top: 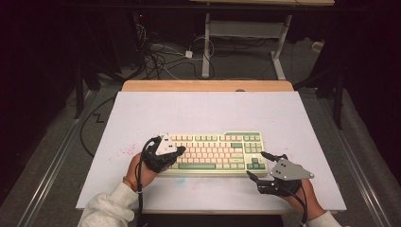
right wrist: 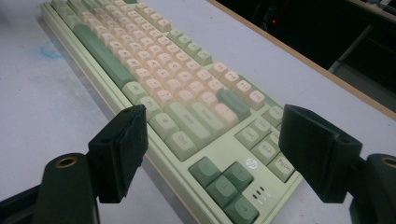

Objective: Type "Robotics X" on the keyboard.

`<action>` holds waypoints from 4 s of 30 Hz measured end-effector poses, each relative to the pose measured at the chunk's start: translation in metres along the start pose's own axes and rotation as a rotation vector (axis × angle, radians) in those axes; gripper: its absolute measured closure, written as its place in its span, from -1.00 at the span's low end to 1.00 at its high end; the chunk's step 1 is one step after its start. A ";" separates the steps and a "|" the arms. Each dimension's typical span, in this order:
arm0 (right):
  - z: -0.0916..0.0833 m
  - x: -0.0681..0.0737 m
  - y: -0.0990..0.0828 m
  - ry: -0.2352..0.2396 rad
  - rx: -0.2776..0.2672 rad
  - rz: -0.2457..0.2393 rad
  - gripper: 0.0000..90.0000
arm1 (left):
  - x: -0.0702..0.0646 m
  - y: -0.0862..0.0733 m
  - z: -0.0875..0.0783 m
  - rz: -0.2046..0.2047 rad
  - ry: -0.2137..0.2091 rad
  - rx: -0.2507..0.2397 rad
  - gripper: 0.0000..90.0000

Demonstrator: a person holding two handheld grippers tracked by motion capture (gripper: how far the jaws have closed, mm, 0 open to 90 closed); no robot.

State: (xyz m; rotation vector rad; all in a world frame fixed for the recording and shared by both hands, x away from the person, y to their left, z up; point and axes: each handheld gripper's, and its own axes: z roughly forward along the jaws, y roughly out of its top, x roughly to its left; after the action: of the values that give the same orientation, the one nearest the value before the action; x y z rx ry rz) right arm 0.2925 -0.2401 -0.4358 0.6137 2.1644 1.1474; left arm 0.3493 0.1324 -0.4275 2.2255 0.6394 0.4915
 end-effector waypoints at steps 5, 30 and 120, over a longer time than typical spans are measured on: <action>0.000 0.001 0.000 0.002 0.004 -0.008 -0.46 | 0.000 0.007 0.008 0.014 -0.011 0.015 0.91; 0.006 0.004 -0.002 0.020 0.030 -0.021 -0.46 | 0.006 0.023 0.051 0.059 -0.044 0.157 0.91; 0.017 -0.010 0.012 0.081 0.075 0.004 1.00 | 0.000 -0.030 -0.027 0.081 0.197 -0.126 -0.68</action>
State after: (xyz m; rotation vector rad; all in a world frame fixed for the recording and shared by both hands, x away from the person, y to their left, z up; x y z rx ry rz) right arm 0.3131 -0.2301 -0.4303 0.6141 2.2843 1.1150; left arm 0.3268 0.1654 -0.4331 2.1061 0.6030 0.7780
